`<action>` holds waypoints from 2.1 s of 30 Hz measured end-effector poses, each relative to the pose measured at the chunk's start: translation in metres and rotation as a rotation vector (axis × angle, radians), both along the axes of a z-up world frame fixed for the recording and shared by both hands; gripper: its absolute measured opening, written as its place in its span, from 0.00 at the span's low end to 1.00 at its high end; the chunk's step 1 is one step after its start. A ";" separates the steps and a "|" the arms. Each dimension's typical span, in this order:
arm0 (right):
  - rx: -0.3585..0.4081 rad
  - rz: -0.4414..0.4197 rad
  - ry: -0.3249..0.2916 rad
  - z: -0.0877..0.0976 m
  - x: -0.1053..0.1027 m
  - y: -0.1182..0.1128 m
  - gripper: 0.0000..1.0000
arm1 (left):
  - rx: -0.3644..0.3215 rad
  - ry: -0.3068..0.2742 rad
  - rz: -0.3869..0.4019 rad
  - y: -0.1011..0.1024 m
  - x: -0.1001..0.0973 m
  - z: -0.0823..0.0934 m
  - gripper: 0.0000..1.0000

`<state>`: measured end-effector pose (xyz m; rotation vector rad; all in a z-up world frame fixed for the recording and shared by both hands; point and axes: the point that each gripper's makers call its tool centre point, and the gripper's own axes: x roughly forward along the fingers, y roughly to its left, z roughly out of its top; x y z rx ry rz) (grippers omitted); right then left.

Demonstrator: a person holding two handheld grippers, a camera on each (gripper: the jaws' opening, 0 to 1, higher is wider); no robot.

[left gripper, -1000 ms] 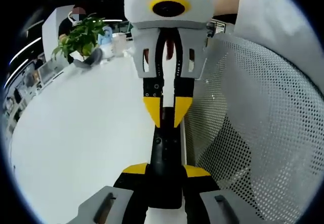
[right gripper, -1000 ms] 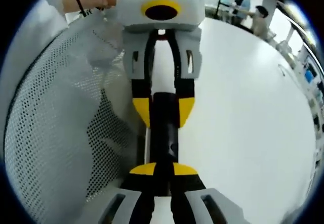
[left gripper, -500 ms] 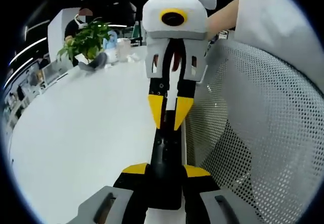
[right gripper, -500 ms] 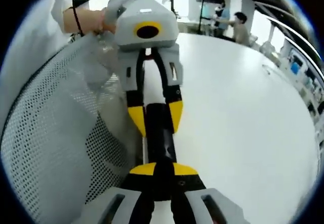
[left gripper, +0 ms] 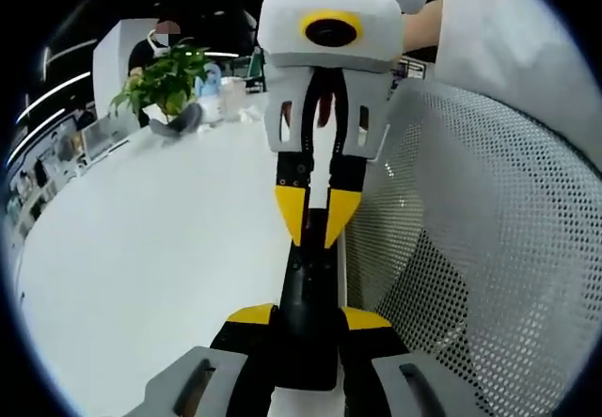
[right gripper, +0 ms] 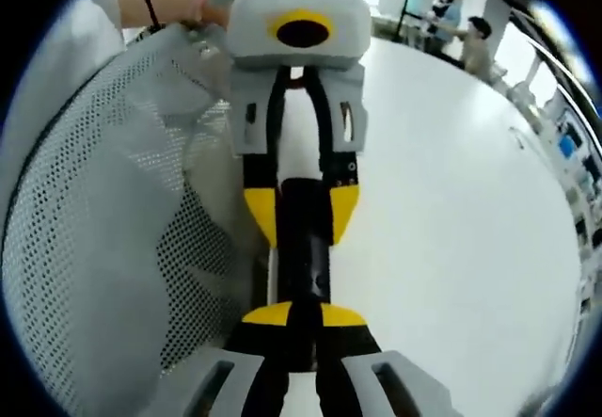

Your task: Press the specified remote control buttons in sequence, fully releasing each button before pressing the next.

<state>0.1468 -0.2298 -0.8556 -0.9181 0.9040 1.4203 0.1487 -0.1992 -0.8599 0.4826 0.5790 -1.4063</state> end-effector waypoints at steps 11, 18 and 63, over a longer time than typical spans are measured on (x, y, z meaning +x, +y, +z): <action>0.145 -0.025 -0.019 0.003 0.000 -0.001 0.06 | -0.007 -0.001 -0.003 0.000 0.000 0.001 0.25; 0.178 -0.013 -0.073 0.004 -0.004 0.000 0.05 | -0.007 -0.003 -0.004 0.000 -0.001 0.001 0.25; 0.076 -0.024 -0.075 0.003 -0.001 0.004 0.01 | -0.012 -0.001 -0.002 0.000 0.000 0.001 0.25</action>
